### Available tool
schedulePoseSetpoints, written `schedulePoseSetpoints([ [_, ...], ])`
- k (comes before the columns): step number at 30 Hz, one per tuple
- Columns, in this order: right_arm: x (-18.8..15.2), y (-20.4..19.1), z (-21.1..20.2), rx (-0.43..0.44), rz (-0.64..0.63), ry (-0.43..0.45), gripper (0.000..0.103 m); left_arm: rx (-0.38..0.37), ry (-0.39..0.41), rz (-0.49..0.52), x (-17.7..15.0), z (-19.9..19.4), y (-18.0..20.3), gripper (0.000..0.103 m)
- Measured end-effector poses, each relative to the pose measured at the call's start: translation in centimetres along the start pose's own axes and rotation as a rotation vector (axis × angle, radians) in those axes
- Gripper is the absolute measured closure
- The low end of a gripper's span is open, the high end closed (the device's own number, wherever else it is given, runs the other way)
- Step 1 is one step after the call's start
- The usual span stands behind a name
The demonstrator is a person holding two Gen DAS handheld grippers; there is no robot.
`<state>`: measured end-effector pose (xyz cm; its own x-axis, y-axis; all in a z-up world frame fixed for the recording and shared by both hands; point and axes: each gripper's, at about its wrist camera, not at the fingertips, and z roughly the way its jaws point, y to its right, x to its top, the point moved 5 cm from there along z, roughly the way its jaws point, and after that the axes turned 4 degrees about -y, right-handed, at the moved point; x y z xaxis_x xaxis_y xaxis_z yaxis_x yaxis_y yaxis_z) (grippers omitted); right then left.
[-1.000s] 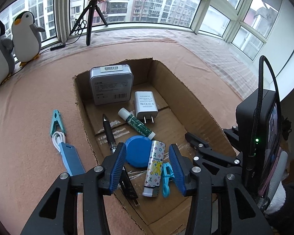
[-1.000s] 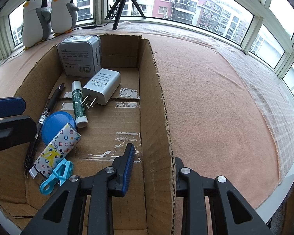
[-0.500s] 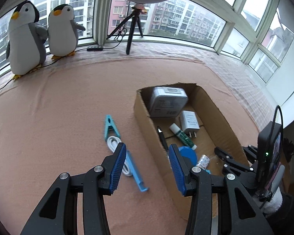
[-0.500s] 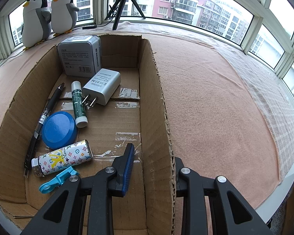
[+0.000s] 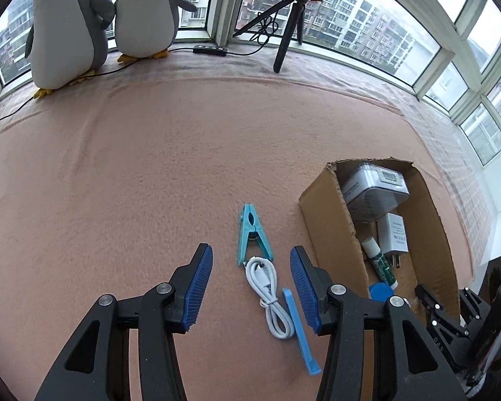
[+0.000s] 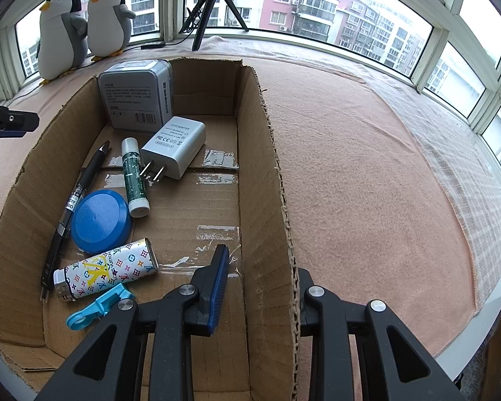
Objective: Organize rigid objects
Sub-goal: 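Move the left tool back to the teal clip and grasp it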
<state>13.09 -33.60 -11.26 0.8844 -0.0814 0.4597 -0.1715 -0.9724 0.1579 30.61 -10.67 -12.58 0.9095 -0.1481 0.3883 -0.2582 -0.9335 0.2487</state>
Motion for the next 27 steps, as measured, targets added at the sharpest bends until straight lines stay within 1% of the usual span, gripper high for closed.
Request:
schedulePoseSetpoints([
  [3, 0.0, -0.1, 0.0, 0.000, -0.003, 0.000, 0.077, -0.001, -0.026, -0.002, 0.6, 1.5, 0.1, 0.051],
  [5, 0.0, -0.1, 0.1, 0.003, -0.001, 0.000, 0.077, 0.015, -0.034, 0.000, 0.9, 2.4, 0.2, 0.051],
  [11, -0.1, -0.1, 0.2, 0.004, -0.003, -0.001, 0.077, 0.025, -0.060, 0.005, 1.5, 4.8, 1.0, 0.051],
  [19, 0.0, -0.1, 0.1, 0.005, -0.003, 0.000, 0.077, 0.052, -0.074, 0.016, 1.8, 6.4, 1.3, 0.053],
  [21, -0.1, -0.1, 0.1, 0.004, -0.003, 0.000, 0.077, 0.052, -0.079, 0.020, 1.7, 6.5, 1.2, 0.055],
  [23, 0.0, -0.1, 0.1, 0.004, -0.003, 0.000, 0.077, 0.061, -0.082, 0.025, 1.7, 6.7, 1.2, 0.064],
  [25, 0.0, -0.1, 0.1, 0.005, -0.003, 0.000, 0.077, 0.066, -0.081, 0.026, 1.7, 6.7, 1.2, 0.067],
  [26, 0.0, -0.1, 0.1, 0.004, -0.003, 0.000, 0.077, 0.066, -0.080, 0.026, 1.7, 6.7, 1.2, 0.072],
  [27, 0.0, -0.1, 0.1, 0.005, -0.002, 0.000, 0.077, 0.066, -0.081, 0.027, 1.7, 6.7, 1.2, 0.074],
])
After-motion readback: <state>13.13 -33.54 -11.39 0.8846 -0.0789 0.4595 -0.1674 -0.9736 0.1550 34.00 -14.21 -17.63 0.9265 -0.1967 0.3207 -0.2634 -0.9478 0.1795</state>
